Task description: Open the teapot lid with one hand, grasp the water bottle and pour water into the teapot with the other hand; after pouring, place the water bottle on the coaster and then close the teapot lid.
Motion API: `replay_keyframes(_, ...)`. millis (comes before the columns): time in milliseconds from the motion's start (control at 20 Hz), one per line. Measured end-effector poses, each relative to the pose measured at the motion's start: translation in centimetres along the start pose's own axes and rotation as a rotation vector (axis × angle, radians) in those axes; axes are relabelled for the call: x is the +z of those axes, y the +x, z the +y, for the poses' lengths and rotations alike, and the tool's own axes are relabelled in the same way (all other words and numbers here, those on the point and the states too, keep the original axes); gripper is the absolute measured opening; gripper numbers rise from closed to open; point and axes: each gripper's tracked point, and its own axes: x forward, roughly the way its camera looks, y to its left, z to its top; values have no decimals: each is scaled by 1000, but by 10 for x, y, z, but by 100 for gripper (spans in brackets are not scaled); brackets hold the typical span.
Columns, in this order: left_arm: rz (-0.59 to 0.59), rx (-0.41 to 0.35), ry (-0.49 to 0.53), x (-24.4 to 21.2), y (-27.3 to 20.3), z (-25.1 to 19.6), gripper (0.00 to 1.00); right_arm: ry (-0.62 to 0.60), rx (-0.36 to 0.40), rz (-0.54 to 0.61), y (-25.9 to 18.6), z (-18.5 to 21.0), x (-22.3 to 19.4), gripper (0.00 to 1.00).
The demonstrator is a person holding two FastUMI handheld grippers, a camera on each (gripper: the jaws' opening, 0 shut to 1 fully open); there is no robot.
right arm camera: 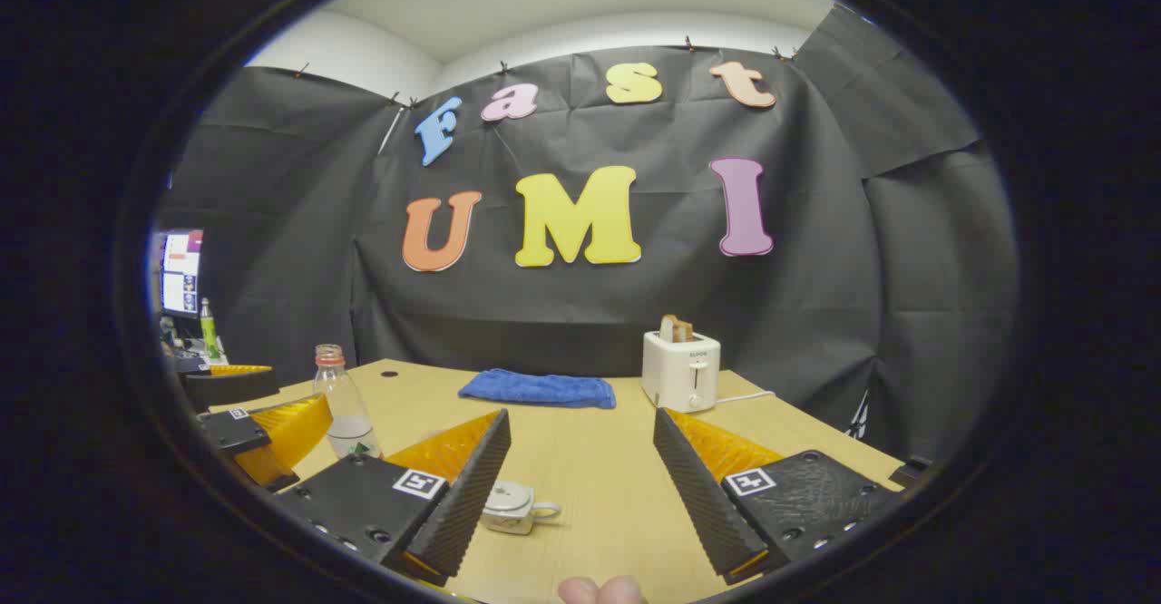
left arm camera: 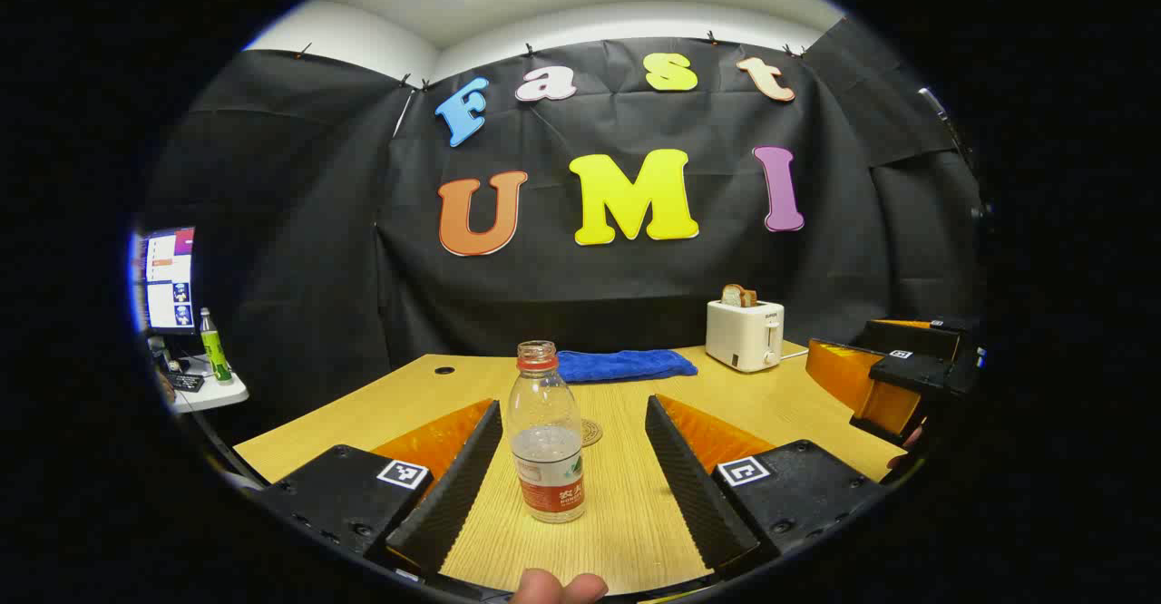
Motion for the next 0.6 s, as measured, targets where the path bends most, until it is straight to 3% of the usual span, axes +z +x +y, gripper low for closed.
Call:
replay_keyframes(200, 2, 5, -2, 0, 1, 3, 99, 8, -4, -1, -1, 1, 0, 93)
replay_keyframes(600, 2, 1, -22, 3, 0, 6, 99, 5, -12, -3, -2, 2, 0, 93)
